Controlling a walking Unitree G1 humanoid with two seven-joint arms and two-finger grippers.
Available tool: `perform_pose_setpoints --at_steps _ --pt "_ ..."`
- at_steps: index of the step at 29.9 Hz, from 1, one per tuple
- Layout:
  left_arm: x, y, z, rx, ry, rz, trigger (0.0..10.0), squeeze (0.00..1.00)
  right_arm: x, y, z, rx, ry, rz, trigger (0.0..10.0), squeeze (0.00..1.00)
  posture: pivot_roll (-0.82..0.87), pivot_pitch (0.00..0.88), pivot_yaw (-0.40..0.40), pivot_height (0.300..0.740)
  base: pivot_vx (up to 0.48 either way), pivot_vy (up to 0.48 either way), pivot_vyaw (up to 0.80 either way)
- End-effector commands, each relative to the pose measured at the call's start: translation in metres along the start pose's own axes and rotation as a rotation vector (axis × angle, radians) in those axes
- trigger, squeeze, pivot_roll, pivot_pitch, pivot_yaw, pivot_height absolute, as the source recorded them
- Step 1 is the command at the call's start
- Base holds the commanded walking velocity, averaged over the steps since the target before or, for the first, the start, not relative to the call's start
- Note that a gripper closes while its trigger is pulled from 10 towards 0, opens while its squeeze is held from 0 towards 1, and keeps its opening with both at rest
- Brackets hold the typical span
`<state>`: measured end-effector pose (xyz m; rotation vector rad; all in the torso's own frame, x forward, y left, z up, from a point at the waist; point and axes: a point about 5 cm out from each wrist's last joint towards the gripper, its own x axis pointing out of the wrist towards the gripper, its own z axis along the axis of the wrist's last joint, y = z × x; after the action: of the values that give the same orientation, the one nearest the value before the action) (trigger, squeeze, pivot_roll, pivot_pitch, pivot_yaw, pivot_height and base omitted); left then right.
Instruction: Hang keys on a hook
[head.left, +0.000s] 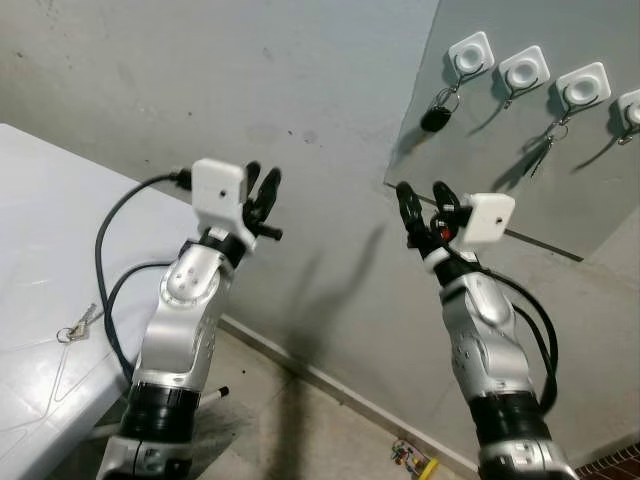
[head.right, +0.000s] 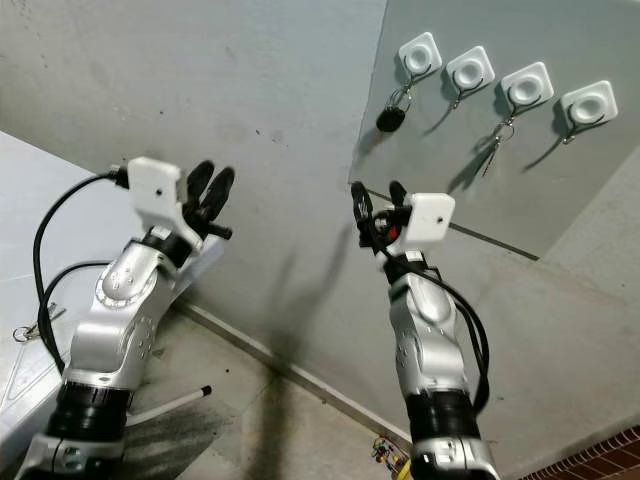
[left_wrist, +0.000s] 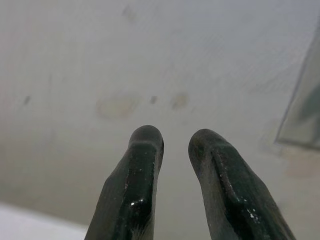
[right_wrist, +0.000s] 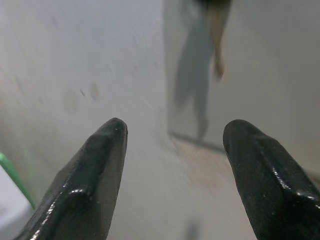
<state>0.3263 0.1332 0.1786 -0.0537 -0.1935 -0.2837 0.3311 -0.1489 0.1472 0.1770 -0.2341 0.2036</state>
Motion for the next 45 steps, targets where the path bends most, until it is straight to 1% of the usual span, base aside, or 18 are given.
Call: perform_pose_setpoints --at_steps 1,4,7,10,13,15,16,17,18,19,21,22,23,25,31,40,42,45 --pt "-0.001 0.0 -0.003 -0.014 0.002 0.012 10.0 0.0 -0.001 0.0 0.005 -0.026 -0.011 0.005 10.0 1.0 -0.04 0.0 -0.047 0.74 0.0 0.0 0.0" --pt "-0.014 0.006 -0.021 -0.018 0.032 0.052 10.0 0.0 -0.015 -0.006 -0.009 -0.055 0.042 -0.037 10.0 1.0 -0.05 0.0 -0.043 0.74 0.0 0.0 0.0" --pt "-0.022 0.01 -0.035 -0.109 0.066 0.077 10.0 0.0 -0.029 -0.008 -0.021 -0.063 0.095 -0.047 10.0 1.0 -0.05 0.0 -0.044 0.74 0.0 0.0 0.0" --pt "-0.028 0.011 -0.045 -0.154 0.099 0.085 10.0 0.0 -0.038 -0.009 -0.029 -0.067 0.126 -0.064 10.0 1.0 -0.05 0.0 -0.045 0.74 0.0 0.0 0.0" --pt "-0.035 0.015 -0.052 -0.118 0.099 0.095 10.0 0.0 -0.047 -0.012 -0.036 -0.093 0.149 -0.113 10.0 1.0 -0.06 0.0 -0.045 0.74 0.0 0.0 0.0" --pt "-0.037 0.016 -0.055 -0.125 0.106 0.102 10.0 0.0 -0.049 -0.014 -0.038 -0.108 0.168 -0.135 10.0 1.0 -0.06 0.0 -0.046 0.74 0.0 0.0 0.0" --pt "-0.037 0.017 -0.054 -0.14 0.099 0.106 10.0 0.0 -0.05 -0.014 -0.038 -0.122 0.167 -0.127 10.0 0.5 -0.07 0.0 -0.045 0.74 0.0 0.0 0.0" --pt "-0.038 0.019 -0.054 -0.153 0.091 0.109 10.0 0.0 -0.051 -0.013 -0.037 -0.147 0.159 -0.115 10.0 0.11 -0.07 0.0 -0.044 0.74 0.0 0.0 0.0" --pt "-0.038 0.021 -0.054 -0.151 0.088 0.112 10.0 0.0 -0.051 -0.013 -0.038 -0.15 0.169 -0.104 10.0 0.0 -0.07 0.0 -0.044 0.74 0.0 0.0 0.0" --pt "-0.038 0.022 -0.054 -0.151 0.088 0.114 10.0 0.0 -0.052 -0.013 -0.038 -0.15 0.175 -0.094 10.0 0.0 -0.07 0.0 -0.043 0.74 0.0 0.0 0.0" --pt "-0.038 0.023 -0.053 -0.135 0.086 0.109 10.0 0.0 -0.051 -0.015 -0.037 -0.195 0.188 -0.082 10.0 0.0 -0.07 0.0 -0.044 0.74 0.0 0.0 0.0" --pt "-0.039 0.023 -0.054 -0.106 0.09 0.098 10.0 0.0 -0.05 -0.016 -0.036 -0.193 0.186 -0.073 10.0 0.0 -0.07 0.0 -0.044 0.74 0.0 0.0 0.0" --pt "-0.039 0.023 -0.054 -0.106 0.09 0.098 10.0 0.0 -0.05 -0.016 -0.036 -0.193 0.186 -0.073 10.0 0.0 -0.07 0.0 -0.044 0.74 0.0 0.0 0.0" --pt "-0.039 0.022 -0.055 -0.092 0.102 0.092 10.0 0.0 -0.049 -0.016 -0.035 -0.227 0.187 -0.068 10.0 0.0 -0.06 0.0 -0.044 0.74 0.0 0.0 0.8" --pt "-0.037 0.019 -0.055 -0.078 0.092 0.086 10.0 0.0 -0.047 -0.015 -0.037 -0.219 0.198 -0.053 10.0 0.0 -0.05 0.0 -0.049 0.74 0.0 0.0 0.8" --pt "-0.035 0.02 -0.055 -0.072 0.092 0.115 10.0 0.0 -0.042 -0.015 -0.036 -0.23 0.204 -0.044 10.0 0.0 -0.04 0.0 -0.062 0.74 0.0 0.0 0.8" --pt "-0.036 0.021 -0.056 -0.062 0.098 0.124 10.0 0.0 -0.042 -0.016 -0.036 -0.231 0.205 -0.042 10.0 0.0 -0.04 0.0 -0.066 0.74 0.0 0.0 0.8" --pt "-0.038 0.021 -0.056 -0.014 0.098 0.13 10.0 0.0 -0.04 -0.018 -0.035 -0.232 0.209 -0.038 10.0 0.0 -0.03 0.0 -0.069 0.74 0.0 0.0 0.8"
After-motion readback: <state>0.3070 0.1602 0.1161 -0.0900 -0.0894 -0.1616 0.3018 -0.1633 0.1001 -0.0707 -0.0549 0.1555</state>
